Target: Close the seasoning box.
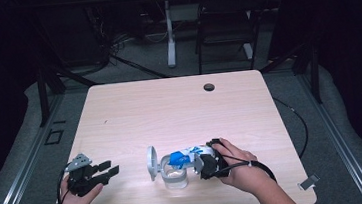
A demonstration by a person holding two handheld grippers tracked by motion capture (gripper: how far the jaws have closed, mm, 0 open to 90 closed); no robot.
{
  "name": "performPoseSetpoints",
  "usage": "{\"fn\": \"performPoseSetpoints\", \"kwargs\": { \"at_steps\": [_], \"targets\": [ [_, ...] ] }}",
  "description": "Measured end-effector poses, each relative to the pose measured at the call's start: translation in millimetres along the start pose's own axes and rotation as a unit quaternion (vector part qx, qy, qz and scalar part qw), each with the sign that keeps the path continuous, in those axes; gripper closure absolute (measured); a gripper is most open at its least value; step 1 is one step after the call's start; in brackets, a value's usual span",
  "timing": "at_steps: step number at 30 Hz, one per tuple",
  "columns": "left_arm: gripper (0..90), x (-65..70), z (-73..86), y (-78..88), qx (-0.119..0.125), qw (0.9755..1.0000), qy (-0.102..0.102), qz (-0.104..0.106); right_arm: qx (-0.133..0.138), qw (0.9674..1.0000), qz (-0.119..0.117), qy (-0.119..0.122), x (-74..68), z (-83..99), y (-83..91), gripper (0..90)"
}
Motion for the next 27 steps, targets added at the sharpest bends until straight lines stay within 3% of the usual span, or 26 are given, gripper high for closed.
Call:
{"fn": "performPoseSetpoints", "kwargs": {
  "at_steps": [27],
  "targets": [
    [54.6, -0.2, 0.7, -0.8, -0.001, 1.0000, 0.000, 0.000, -0.025, 0.9977, 0.030, 0.055, 1.6, -5.4, 5.1, 42.7]
  ]
}}
Point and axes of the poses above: each handheld gripper's, and its own axes: y roughly backward along the jaws, z roughly out of its underside, x roughly to its right, the point moved 3 cm from there along -y, roughly forward along the jaws, and after that the axes turned 1 degree about -y, right-handed, at the moved point
